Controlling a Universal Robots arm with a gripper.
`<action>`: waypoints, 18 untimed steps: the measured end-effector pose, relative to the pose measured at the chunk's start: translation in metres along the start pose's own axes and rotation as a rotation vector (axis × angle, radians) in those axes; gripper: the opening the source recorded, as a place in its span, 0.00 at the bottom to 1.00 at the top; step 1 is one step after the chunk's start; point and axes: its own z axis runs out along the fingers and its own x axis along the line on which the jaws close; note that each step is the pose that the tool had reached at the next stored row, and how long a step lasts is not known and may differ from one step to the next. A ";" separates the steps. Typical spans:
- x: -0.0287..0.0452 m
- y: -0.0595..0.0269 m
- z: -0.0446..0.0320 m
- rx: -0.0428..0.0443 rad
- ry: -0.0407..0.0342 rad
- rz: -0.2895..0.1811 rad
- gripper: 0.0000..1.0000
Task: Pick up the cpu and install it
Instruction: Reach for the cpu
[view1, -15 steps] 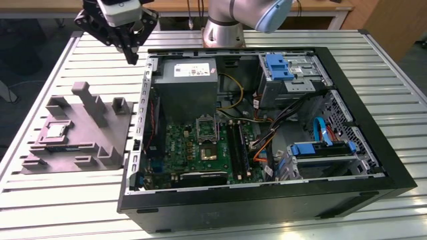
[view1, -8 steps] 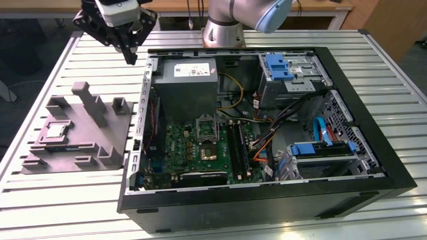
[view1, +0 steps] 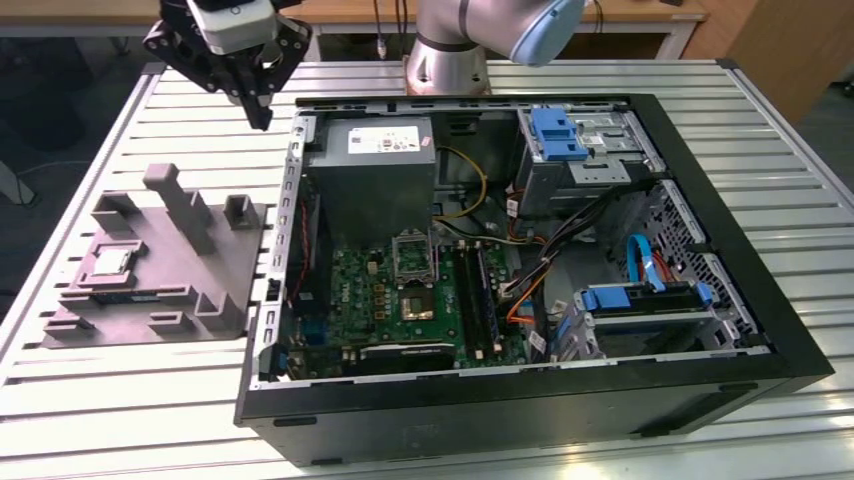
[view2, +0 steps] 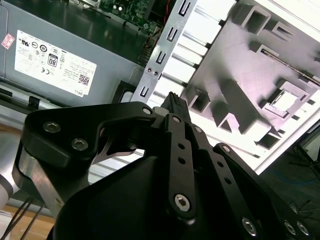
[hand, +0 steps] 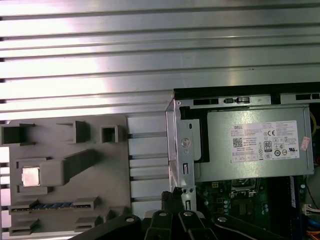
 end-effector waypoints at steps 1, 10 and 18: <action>0.0003 0.0000 0.0000 0.0000 0.0000 0.000 0.11; 0.0032 -0.0003 0.0004 0.0000 0.0000 0.000 0.11; 0.0048 -0.0004 0.0006 0.0000 0.0000 0.000 0.11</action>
